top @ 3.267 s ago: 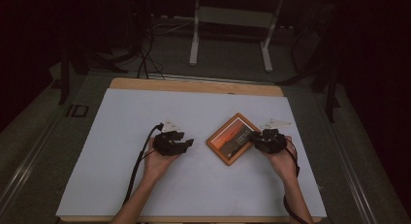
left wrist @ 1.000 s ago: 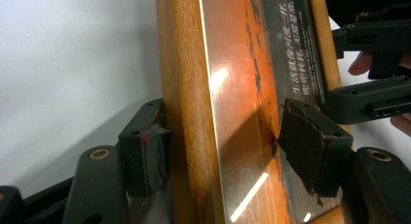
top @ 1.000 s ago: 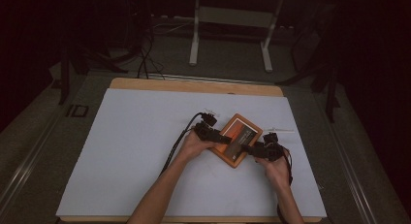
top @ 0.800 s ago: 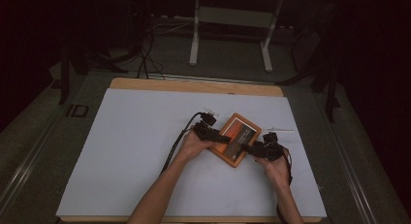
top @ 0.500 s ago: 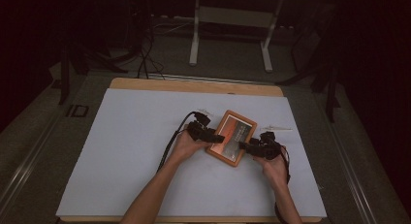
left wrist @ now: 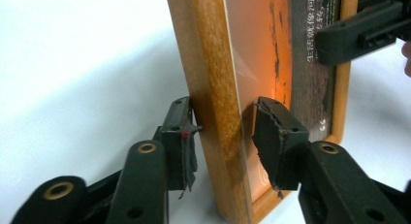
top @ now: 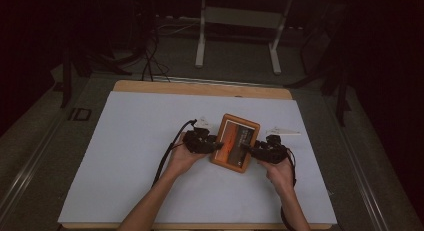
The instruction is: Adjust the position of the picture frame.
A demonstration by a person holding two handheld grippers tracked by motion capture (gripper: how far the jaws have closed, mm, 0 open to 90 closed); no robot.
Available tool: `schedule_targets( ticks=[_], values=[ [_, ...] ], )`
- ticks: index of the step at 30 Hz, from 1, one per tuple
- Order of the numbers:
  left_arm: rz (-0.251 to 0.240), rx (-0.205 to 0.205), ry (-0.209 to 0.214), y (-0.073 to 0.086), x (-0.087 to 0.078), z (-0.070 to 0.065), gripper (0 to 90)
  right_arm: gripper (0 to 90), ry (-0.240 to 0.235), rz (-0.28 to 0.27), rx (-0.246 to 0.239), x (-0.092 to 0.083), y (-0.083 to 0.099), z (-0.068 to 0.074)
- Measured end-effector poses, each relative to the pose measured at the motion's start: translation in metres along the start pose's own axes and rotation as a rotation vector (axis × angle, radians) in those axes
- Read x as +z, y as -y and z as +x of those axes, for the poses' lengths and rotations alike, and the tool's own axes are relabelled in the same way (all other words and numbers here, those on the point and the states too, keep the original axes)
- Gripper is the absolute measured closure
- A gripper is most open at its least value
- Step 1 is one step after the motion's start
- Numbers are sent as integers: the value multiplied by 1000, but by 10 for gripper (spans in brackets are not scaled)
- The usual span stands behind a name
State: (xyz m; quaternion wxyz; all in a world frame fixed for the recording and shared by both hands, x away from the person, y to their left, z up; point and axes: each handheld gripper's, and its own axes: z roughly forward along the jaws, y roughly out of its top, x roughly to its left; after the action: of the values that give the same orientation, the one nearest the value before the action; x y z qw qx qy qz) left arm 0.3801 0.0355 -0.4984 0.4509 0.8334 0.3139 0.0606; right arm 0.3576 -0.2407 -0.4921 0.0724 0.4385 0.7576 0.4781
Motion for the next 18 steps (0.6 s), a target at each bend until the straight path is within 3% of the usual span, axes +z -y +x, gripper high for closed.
schedule_targets(
  ticks=[4, 5, 7, 14, 16, 18],
  values=[
    [-23, 21, -13, 7, -9, -4, 641, 534, -17, -5, -40, -1, -2, 4],
    [-37, 28, 0, 10, -11, -3, 645, 545, -25, -12, -79, -2, -2, 6],
    [-47, 26, 15, 12, -12, -1, 642, 567, -40, -15, -104, -5, -2, 7],
    [-62, 40, 58, 14, -10, 4, 604, 627, -110, -25, -153, -13, 0, 5],
    [-65, 42, 73, 14, -7, 7, 551, 633, -123, -25, -162, -14, 0, 6],
    [-101, 25, 101, 13, -3, 13, 478, 632, -125, -24, -168, -14, 0, 6]
  ],
)
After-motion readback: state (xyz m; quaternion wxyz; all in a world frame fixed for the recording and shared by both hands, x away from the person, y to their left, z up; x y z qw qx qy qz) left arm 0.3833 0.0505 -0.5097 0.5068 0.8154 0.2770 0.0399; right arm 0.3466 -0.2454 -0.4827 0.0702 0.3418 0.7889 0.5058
